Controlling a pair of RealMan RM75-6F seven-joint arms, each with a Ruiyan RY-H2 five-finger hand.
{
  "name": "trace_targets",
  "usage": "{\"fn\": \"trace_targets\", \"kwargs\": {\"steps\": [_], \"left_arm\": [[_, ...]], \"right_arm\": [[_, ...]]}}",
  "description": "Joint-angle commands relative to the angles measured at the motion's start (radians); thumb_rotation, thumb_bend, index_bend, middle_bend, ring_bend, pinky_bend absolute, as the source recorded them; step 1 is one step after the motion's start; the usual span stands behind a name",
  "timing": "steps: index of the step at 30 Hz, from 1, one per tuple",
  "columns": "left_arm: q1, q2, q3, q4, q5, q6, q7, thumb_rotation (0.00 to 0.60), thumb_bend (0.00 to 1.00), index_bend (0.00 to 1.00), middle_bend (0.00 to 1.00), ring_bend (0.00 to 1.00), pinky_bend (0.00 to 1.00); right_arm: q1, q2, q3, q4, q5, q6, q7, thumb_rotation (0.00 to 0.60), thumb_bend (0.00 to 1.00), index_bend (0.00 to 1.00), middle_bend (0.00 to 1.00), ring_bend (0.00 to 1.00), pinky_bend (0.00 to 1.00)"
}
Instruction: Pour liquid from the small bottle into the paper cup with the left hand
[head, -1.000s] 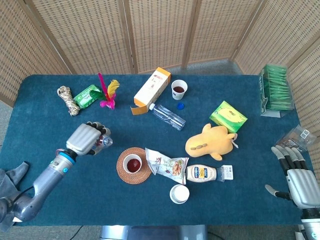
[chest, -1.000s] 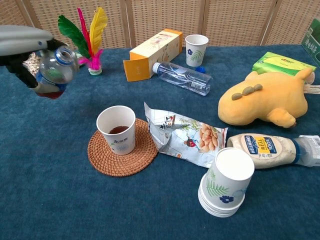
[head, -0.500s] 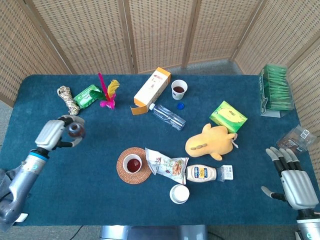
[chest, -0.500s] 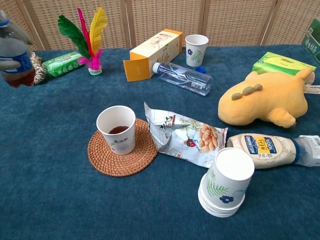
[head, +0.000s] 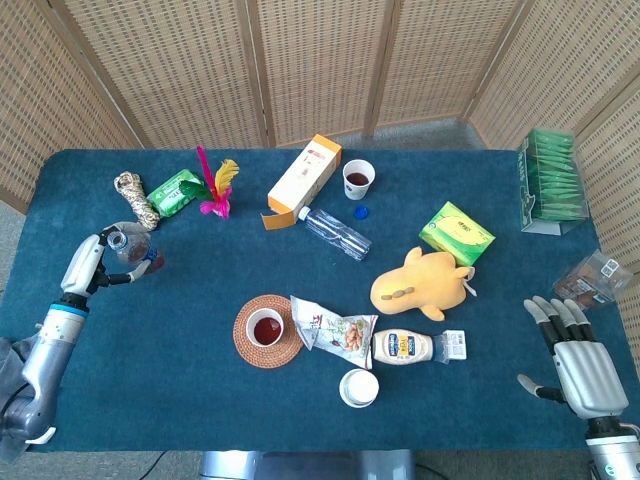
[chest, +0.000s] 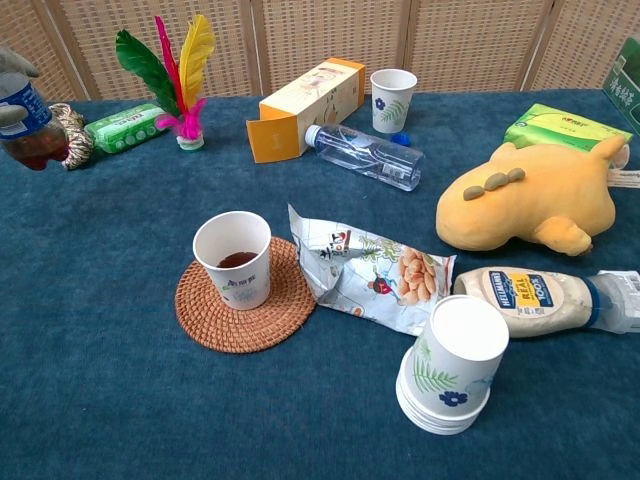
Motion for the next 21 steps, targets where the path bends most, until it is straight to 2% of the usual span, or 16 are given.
{"fn": "trace_targets", "kwargs": {"steps": [1, 10, 21], "left_arm": [[-0.004, -0.039, -0.021, 0.032, -0.004, -0.028, -0.037, 0.600, 0.47, 0.55, 0.42, 0.25, 0.38], [-0.019, -0.119, -0.052, 0.106, -0.022, -0.081, -0.084, 0.600, 0.47, 0.54, 0.39, 0.24, 0.37], [-0.039, -0.207, -0.062, 0.244, -0.019, -0.149, -0.148, 0.600, 0.47, 0.54, 0.38, 0.24, 0.36]], "right_arm": [[0.000, 0.000, 0.000, 0.000, 0.001, 0.000, -0.001, 0.600, 0.00, 0.00, 0.00, 0.00, 0.00], [0.000, 0.001, -0.001, 0.001, 0.003, 0.001, 0.002, 0.600, 0.00, 0.00, 0.00, 0.00, 0.00], [0.004, -0.001, 0.000, 0.002, 0.009, -0.007, -0.002, 0.600, 0.00, 0.00, 0.00, 0.00, 0.00]]}}
